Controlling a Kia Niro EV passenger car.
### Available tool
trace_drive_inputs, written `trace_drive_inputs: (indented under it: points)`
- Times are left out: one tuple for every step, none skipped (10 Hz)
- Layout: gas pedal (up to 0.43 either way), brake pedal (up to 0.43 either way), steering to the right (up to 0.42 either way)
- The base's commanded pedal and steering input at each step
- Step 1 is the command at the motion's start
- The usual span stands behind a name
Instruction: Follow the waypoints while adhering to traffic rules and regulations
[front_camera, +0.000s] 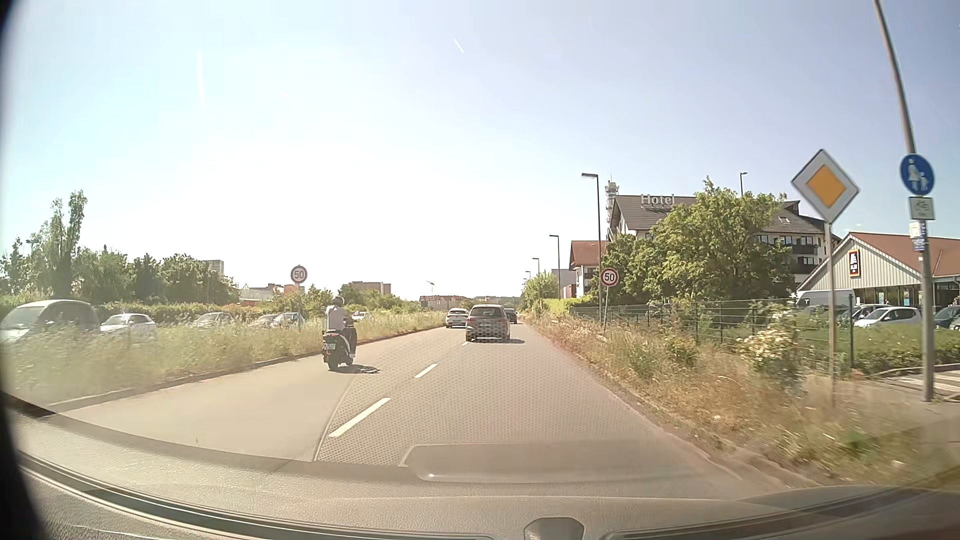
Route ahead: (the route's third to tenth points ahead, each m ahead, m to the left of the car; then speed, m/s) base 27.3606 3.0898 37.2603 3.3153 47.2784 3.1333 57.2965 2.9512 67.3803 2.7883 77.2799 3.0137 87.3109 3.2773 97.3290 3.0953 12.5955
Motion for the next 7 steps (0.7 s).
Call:
trace_drive_inputs:
  points:
    - [0.248,0.024,-0.001]
    - [0.248,0.024,0.0]
    - [0.24,0.024,0.001]
    - [0.24,0.024,0.001]
    - [0.24,0.024,0.001]
    - [0.228,0.024,0.001]
    - [0.228,0.024,0.001]
